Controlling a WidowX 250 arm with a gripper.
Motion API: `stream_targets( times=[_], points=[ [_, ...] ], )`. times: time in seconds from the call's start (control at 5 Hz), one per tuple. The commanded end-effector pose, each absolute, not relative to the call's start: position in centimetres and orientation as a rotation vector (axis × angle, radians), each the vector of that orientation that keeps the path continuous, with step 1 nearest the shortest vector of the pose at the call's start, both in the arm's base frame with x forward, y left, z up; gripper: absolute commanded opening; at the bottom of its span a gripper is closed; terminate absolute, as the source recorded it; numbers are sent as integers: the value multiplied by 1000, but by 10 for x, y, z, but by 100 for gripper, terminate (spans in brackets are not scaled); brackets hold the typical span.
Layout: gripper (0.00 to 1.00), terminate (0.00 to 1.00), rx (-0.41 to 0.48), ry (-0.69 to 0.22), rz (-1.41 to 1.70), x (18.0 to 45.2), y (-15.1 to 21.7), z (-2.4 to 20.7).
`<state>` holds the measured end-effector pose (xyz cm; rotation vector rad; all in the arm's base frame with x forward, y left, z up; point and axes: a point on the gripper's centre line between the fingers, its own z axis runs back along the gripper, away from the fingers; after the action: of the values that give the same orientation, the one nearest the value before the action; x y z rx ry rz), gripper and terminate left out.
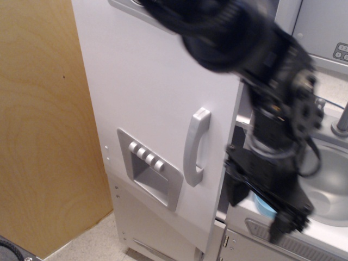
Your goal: Open fridge
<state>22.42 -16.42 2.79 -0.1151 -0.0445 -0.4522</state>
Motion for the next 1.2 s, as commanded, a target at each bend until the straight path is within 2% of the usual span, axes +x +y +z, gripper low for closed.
stream_targets(
  times=[0.0, 0.2, 0.4, 0.6, 0.8, 1.0],
  points=[
    [100, 0, -70, -213, -385, 259, -181, 39],
    [100, 0, -23, -295, -374, 273, -182, 41],
    [100, 0, -35, -293, -286, 290, -177, 37],
    [100, 0, -7, -315, -202, 305, -160, 37],
    [100, 0, 21, -276, -110, 308, -137, 38],
    [100, 0, 20, -172, -65, 295, -117, 33]
  ],
)
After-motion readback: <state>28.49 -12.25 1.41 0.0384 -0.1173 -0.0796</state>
